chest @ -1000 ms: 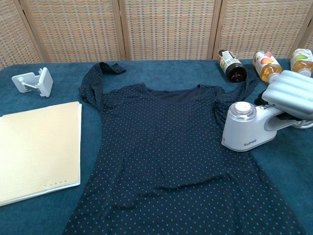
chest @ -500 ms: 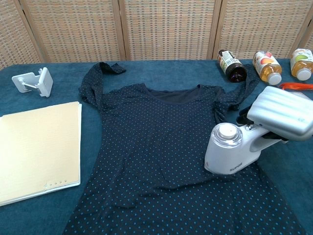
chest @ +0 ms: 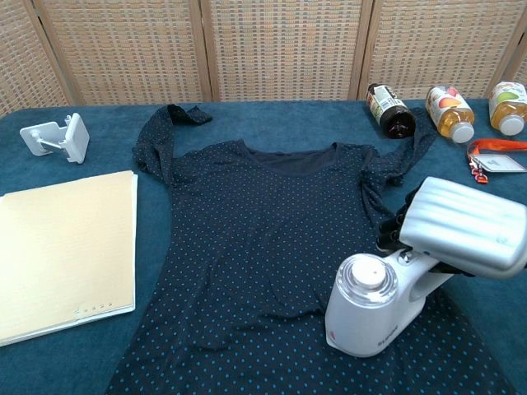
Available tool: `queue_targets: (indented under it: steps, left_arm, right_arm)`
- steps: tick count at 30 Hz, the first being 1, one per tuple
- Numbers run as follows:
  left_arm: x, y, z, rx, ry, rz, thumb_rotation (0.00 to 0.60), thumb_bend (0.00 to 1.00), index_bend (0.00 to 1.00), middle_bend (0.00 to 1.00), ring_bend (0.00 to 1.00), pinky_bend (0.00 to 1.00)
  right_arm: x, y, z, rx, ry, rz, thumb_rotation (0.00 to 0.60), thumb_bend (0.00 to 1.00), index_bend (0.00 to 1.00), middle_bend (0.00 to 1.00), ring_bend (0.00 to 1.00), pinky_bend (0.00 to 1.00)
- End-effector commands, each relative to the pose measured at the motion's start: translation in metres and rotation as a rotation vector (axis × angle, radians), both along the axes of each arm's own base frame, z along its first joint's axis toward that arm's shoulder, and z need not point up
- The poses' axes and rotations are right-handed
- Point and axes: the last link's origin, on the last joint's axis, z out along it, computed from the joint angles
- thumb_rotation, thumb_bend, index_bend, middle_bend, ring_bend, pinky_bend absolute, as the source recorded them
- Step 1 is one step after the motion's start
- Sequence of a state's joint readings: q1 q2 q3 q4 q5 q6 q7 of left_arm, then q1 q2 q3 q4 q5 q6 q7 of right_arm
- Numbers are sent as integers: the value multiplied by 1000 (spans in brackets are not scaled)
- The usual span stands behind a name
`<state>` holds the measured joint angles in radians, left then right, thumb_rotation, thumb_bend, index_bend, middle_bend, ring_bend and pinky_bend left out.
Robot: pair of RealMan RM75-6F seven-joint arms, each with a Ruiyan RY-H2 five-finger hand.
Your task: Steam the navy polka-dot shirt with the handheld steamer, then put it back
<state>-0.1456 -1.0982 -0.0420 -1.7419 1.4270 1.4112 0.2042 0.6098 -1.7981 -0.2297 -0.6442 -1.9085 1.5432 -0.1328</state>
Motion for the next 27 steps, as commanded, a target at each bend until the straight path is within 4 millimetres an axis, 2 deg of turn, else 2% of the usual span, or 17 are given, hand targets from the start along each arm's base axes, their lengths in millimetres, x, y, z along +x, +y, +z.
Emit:
queue_targets:
  steps: [1,12,18,27]
  left_arm:
    - [0,0,0,0,0,-1,600,0,0,0,0,0]
    - [0,0,0,0,-1,0,600,0,0,0,0,0]
    - [1,0,-1,0,0,0,600,0,0,0,0,0]
    - [1,0,0,2,-1,0,600,0,0,0,0,0]
  right_arm:
    - [2,6,-2,16,12,17,600,1000,930,736,824,1000]
    - [-3,1,-2,2,35,-34,600,1000,930,736,824,1000]
    - [-14,-12,5,-43,53,-81,600,1000,930,737,824,1000]
    - [-34,-44,28,-156,71,-174,600,1000,930,736,824,1000]
